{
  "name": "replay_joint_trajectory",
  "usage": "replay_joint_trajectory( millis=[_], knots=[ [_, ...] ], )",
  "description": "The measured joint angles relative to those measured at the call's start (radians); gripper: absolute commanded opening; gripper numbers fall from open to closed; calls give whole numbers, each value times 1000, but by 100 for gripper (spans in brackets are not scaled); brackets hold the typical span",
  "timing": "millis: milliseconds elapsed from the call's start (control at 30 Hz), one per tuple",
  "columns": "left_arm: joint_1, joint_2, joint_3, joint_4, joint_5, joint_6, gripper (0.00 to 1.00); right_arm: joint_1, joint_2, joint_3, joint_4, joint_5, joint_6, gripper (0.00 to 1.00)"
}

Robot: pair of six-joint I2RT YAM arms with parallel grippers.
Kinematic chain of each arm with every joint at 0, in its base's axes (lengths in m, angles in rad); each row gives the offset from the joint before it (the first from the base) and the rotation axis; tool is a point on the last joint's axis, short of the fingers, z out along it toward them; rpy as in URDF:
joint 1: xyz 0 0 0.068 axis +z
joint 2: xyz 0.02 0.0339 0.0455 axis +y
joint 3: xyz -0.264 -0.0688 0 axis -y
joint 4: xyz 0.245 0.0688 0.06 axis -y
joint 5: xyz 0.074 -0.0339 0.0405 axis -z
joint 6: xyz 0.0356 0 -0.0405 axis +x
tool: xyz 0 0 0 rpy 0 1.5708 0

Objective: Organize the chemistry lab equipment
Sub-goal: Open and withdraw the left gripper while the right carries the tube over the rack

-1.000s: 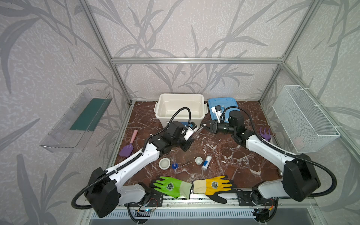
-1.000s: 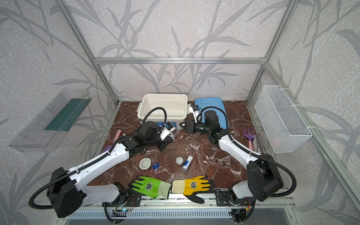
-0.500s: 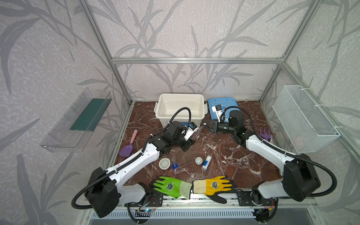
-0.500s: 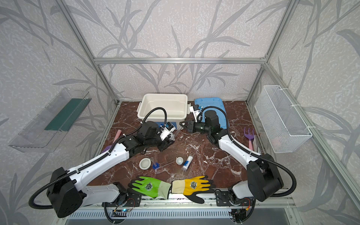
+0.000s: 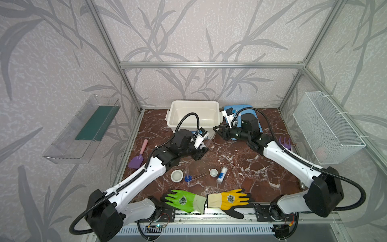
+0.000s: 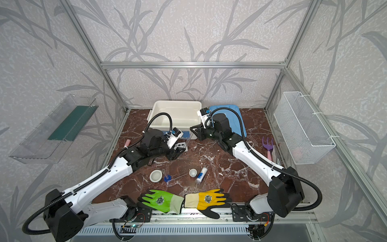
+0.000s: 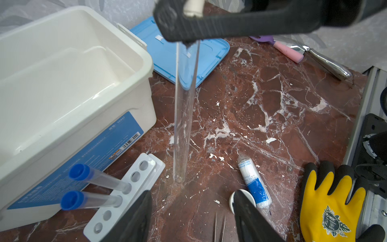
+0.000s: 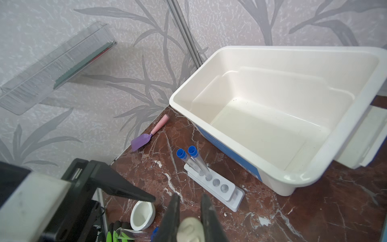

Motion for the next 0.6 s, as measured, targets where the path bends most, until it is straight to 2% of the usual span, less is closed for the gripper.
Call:
replay_joint_trajectory(
  millis=[233,600],
  knots=[
    [98,-96,0,9,3,-47,65,67,63,113,-62,106,-102,13],
    [381,-328,-121,14,60,-222,72,146,230,240,-90,214,-196,13]
  ],
)
